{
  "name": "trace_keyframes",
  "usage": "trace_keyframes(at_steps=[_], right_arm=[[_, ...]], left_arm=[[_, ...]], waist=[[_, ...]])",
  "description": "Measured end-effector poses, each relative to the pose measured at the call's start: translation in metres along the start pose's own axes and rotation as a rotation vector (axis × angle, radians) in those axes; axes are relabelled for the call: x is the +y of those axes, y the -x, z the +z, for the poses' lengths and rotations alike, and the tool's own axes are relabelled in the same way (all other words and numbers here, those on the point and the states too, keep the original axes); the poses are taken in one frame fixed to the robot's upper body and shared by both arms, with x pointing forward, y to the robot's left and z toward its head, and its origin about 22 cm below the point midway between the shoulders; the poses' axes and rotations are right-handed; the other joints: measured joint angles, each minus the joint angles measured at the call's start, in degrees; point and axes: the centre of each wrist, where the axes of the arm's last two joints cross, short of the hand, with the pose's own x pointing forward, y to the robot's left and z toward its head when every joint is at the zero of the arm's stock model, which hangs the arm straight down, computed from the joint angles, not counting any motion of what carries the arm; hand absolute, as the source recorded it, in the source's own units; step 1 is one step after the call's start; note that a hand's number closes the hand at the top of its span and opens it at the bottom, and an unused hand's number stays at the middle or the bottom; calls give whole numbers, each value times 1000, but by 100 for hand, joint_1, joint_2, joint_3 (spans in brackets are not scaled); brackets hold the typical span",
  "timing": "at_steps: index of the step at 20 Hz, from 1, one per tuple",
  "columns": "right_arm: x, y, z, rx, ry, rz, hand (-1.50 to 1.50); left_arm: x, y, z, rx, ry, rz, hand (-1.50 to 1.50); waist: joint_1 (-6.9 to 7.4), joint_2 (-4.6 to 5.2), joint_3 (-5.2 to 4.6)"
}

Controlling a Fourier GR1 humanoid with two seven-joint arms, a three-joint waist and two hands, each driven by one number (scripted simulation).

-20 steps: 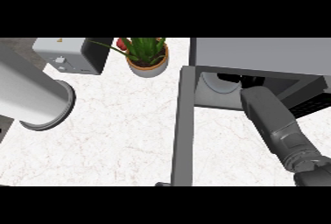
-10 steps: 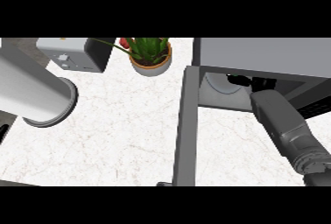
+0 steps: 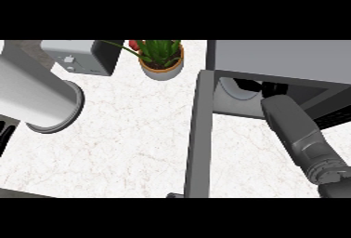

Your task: Pick up the milk, place it into the microwave and close the microwave

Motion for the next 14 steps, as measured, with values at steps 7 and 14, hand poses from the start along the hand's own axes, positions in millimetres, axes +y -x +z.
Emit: trace_keyframes(at_steps=[7,14], right_arm=[[10,-14,2,-26,-6,0,-150],[14,-18,5,-42,-32,1,-150]], left_arm=[[-1,5,-4,-4,14,2,-150],[-1,12,-3,8,20,12,-150]], waist=[[32,-10,-4],[7,-28,-6]])
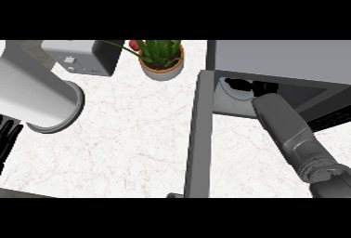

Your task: Pick up the milk, place it into the microwave and close the microwave

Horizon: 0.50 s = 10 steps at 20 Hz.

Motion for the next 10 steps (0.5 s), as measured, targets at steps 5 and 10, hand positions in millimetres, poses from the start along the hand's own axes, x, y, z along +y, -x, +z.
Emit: trace_keyframes(at_steps=[5,10], right_arm=[[6,-8,3,-4,-17,-18,-150],[9,-7,6,0,-27,-48,-150]], left_arm=[[2,4,4,-3,-5,-2,-150],[2,2,4,-11,-7,-13,-150]], waist=[[-66,-42,-4],[-144,-79,-3]])
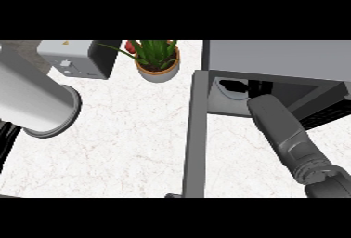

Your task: Pick up the milk, place it into the microwave and close the microwave

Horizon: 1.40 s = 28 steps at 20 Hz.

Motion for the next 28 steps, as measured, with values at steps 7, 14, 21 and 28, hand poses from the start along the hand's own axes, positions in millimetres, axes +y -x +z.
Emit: trace_keyframes(at_steps=[7,14,21,28], right_arm=[[-5,18,9,4,-17,-57,-150],[2,25,27,-4,-78,-207,-150],[19,29,61,24,-109,-369,-150],[33,36,102,32,-200,-556,-150]], left_arm=[[-6,-3,9,-6,-19,-6,-150],[-10,-5,23,7,-23,-12,-150],[-21,-5,33,21,11,-10,-150],[-39,-4,39,35,122,69,-150]], waist=[[-111,-54,2],[-258,-126,-4],[-423,-196,-13],[-534,-256,-17]])
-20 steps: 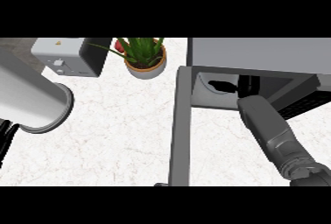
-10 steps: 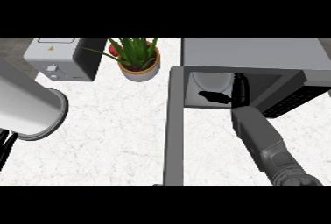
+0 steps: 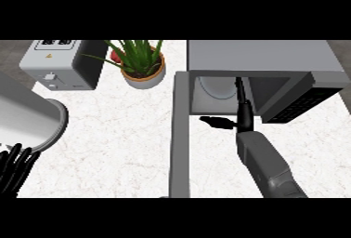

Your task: Pick up the milk, place it into the microwave and close the microwave

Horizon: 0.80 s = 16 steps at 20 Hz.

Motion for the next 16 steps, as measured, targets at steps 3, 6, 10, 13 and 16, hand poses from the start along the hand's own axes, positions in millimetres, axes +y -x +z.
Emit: trace_keyframes(at_steps=[3,6,10,13,16], right_arm=[[0,8,17,5,-42,-74,-150],[-4,15,37,-4,-53,-135,-150],[-8,17,59,-14,-70,-188,-150],[-14,19,85,-17,-63,-203,-150],[-24,12,101,-26,-43,-251,-150]], left_arm=[[-5,2,-5,14,49,26,-150],[-11,5,-12,17,86,43,-150],[-23,3,-22,20,159,43,-150],[-35,7,-30,37,210,35,150],[-43,11,-42,41,251,18,150]], waist=[[-50,-26,-3],[-93,-39,-5],[-154,-57,-9],[-204,-65,-14],[-237,-59,-15]])
